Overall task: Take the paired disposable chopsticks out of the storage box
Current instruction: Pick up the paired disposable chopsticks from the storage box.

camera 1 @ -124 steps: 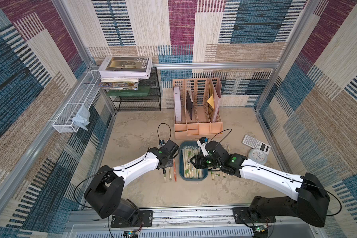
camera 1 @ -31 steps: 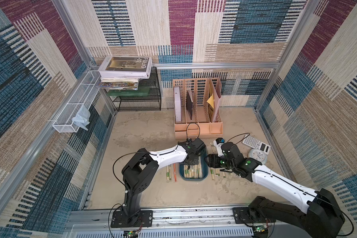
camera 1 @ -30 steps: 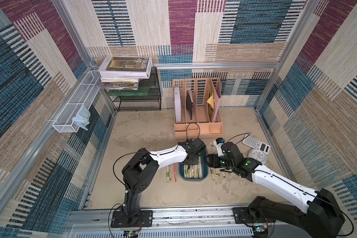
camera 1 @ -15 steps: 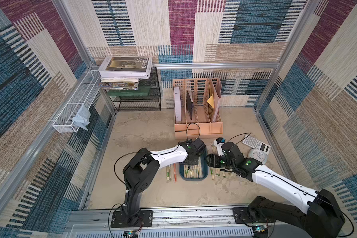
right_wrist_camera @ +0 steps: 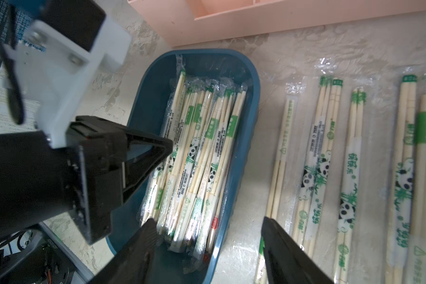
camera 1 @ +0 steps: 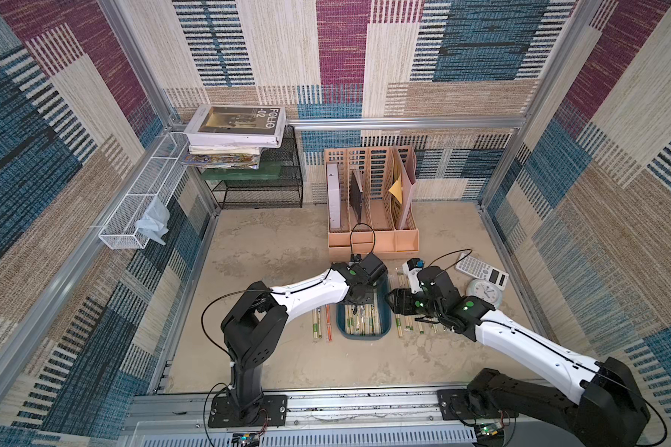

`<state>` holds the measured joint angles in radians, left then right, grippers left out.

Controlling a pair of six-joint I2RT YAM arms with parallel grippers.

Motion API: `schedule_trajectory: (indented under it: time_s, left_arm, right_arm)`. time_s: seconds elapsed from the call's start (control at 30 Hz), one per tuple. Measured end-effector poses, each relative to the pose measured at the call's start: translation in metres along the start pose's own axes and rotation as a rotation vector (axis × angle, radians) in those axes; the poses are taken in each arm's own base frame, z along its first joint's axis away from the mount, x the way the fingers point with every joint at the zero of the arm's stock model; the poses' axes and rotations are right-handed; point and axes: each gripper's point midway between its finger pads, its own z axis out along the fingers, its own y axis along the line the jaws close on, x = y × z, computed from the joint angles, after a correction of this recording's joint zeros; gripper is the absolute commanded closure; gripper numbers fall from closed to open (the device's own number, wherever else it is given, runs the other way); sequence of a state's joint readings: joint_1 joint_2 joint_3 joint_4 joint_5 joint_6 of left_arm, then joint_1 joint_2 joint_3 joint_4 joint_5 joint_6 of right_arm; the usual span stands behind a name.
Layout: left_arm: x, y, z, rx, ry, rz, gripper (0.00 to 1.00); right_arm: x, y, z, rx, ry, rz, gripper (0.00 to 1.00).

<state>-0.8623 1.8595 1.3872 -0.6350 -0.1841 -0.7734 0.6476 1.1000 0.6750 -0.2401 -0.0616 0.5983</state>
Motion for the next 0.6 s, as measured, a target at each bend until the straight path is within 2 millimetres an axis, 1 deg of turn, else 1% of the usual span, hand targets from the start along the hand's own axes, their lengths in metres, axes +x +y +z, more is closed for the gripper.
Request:
schedule_trajectory:
  time_s: [0.17,0.33,0.43,0.53,0.6]
  left_arm:
    - [-0.008,-0.001,-0.022,0.027,-0.036,0.01,0.92]
    - [-0.014,0.012,-0.045,0.028,-0.083,0.006,0.92]
    - [-0.018,0.029,-0.06,0.011,-0.118,-0.002,0.92]
    - [-0.016,0.055,-0.069,-0.028,-0.143,-0.011,0.92]
    - [-0.01,0.079,-0.072,-0.068,-0.149,-0.023,0.92]
  right_arm:
    - [-0.002,0.009,0.0,-0.02,0.002,-0.014,0.29]
    - [-0.004,0.029,0.002,-0.052,0.012,-0.047,0.29]
    - [0.0,0.048,0.006,-0.082,0.035,-0.082,0.29]
    - [0.004,0.064,0.011,-0.1,0.053,-0.114,0.29]
    - [0.008,0.073,0.015,-0.109,0.068,-0.131,0.29]
